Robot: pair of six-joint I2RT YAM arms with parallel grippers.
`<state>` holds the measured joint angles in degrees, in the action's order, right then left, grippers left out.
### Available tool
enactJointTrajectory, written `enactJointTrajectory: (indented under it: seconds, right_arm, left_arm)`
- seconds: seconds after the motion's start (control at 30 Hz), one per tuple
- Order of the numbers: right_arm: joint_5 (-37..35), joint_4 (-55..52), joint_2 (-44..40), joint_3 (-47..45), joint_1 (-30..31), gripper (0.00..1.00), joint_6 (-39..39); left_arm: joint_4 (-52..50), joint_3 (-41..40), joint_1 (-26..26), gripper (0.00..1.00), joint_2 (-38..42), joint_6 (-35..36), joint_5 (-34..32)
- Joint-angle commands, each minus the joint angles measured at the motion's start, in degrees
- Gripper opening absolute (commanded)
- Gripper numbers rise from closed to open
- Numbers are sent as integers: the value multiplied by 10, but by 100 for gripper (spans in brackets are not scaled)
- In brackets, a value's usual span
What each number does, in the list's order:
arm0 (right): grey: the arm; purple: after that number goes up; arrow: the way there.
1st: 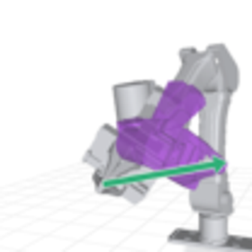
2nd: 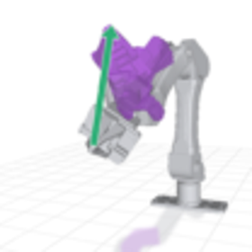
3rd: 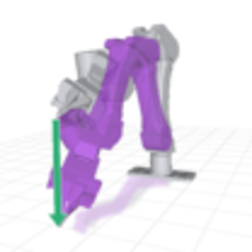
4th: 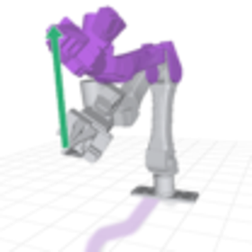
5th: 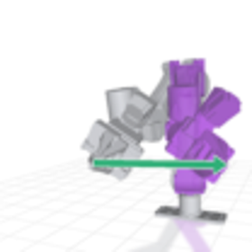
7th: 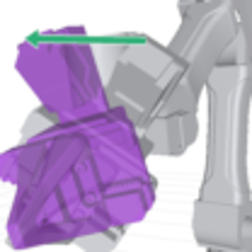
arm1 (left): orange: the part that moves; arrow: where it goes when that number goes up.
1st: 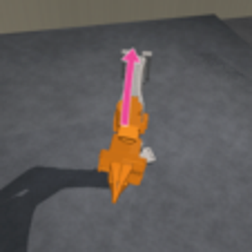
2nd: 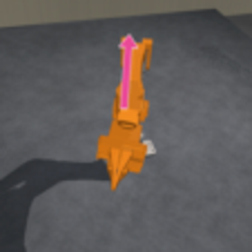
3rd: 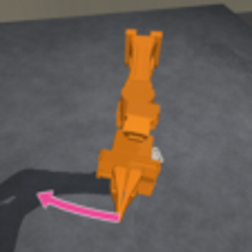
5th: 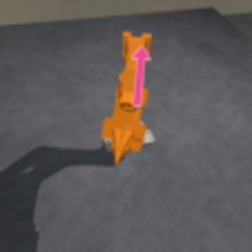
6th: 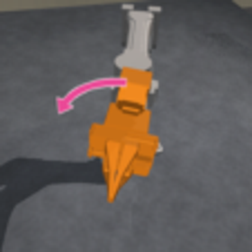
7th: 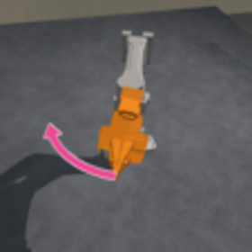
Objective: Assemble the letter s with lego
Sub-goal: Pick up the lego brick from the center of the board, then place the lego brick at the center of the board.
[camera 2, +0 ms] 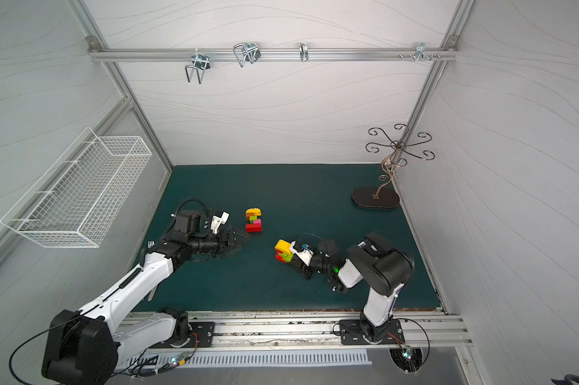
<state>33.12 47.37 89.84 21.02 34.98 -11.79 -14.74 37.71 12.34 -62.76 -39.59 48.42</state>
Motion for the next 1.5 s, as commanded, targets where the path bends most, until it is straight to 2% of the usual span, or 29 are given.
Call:
enactJointTrajectory:
  seconds: [0.0, 0.1, 0.23, 0.4, 0.57, 0.7, 1.1, 1.47]
  right_arm:
    - [98, -265, -60, 86, -24, 26, -2]
    - [167, -433, -54, 179, -53, 26, -14]
    - [245, -641, 32, 332, -89, 27, -21]
    - [279, -739, 147, 469, -105, 27, 6]
    - [300, -761, 243, 560, -107, 27, 59]
    - [298, -748, 286, 585, -107, 28, 97]
    - [263, -660, 344, 570, -114, 29, 178]
    - [243, -627, 364, 563, -124, 37, 213]
  left_arm:
    - [4, 30, -6, 93, 10, 11, 4]
    - [2, 31, -6, 93, 16, 9, 2]
    - [-5, 32, -6, 93, 28, 6, -3]
    - [-31, 40, -6, 93, 42, 15, -17]
    - [-53, 46, -5, 93, 55, 22, -26]
    - [-60, 48, -6, 93, 61, 22, -29]
    - [-69, 52, -6, 93, 70, 21, -33]
    - [-74, 54, -6, 93, 75, 21, -33]
